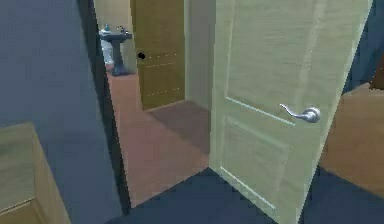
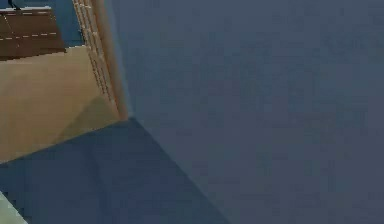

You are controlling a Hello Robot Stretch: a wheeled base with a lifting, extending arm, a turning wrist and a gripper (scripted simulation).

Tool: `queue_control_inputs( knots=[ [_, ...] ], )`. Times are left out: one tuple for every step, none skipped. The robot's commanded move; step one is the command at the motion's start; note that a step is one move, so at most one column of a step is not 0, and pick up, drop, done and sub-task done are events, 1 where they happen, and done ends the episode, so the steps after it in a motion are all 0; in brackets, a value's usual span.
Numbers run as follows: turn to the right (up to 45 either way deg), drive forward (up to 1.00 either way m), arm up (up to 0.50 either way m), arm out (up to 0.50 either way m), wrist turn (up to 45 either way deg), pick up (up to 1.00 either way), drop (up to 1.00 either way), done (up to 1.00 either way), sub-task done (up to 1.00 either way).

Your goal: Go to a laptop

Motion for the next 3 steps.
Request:
queue_control_inputs(
  knots=[
    [0.0,1.0,0.0,0.0,0.0,0.0,0.0,0.0,0.0],
    [-3.0,0.0,0.0,0.0,0.0,0.0,0.0,0.0,0.0],
    [0.0,0.25,0.0,0.0,0.0,0.0,0.0,0.0,0.0]
  ],
)
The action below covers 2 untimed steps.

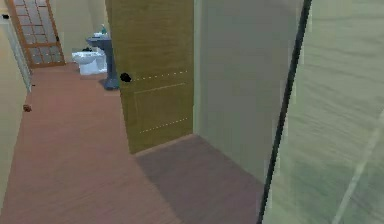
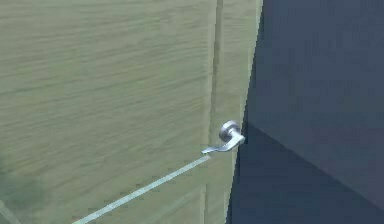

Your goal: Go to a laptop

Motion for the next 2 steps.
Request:
queue_control_inputs(
  knots=[
    [-30.0,0.0,0.0,0.0,0.0,0.0,0.0,0.0,0.0],
    [0.0,1.0,0.0,0.0,0.0,0.0,0.0,0.0,0.0]
  ],
)
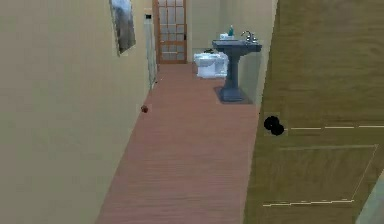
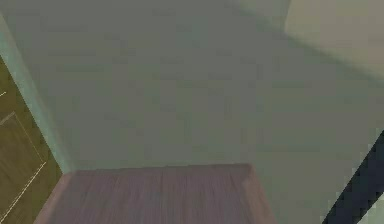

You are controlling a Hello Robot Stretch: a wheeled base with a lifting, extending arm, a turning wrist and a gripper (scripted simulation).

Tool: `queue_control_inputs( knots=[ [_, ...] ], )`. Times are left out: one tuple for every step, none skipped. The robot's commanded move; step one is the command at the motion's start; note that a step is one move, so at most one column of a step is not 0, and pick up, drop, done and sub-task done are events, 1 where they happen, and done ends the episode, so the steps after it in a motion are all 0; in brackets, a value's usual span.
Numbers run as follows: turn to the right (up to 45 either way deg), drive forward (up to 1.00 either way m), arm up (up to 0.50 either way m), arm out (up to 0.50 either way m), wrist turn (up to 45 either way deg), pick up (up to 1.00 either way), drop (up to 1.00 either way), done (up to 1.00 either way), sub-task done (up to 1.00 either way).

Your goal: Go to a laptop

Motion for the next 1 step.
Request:
queue_control_inputs(
  knots=[
    [-3.0,0.0,0.0,0.0,0.0,0.0,0.0,0.0,0.0]
  ],
)
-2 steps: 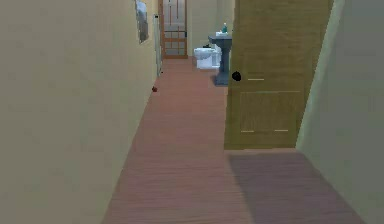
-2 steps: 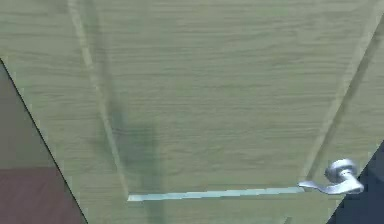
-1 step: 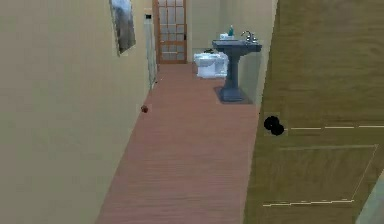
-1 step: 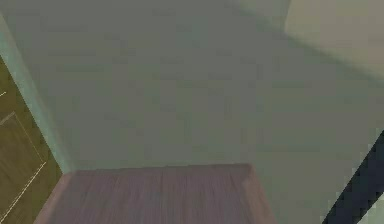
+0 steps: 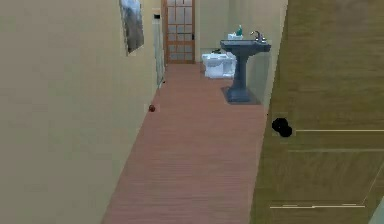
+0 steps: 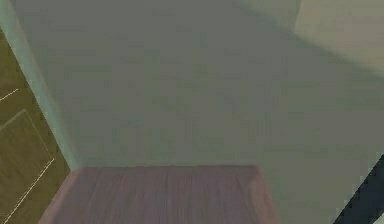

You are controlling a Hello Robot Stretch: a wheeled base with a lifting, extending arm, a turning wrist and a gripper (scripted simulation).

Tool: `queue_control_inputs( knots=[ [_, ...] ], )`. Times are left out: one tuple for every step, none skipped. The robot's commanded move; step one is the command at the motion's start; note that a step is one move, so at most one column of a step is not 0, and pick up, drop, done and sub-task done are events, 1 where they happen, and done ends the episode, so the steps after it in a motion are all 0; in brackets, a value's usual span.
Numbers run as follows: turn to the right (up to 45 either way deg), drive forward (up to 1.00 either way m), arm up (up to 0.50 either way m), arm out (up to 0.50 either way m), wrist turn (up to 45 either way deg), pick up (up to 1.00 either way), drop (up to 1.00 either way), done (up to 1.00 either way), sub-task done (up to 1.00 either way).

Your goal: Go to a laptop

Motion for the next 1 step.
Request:
queue_control_inputs(
  knots=[
    [-12.0,0.0,0.0,0.0,0.0,0.0,0.0,0.0,0.0]
  ],
)
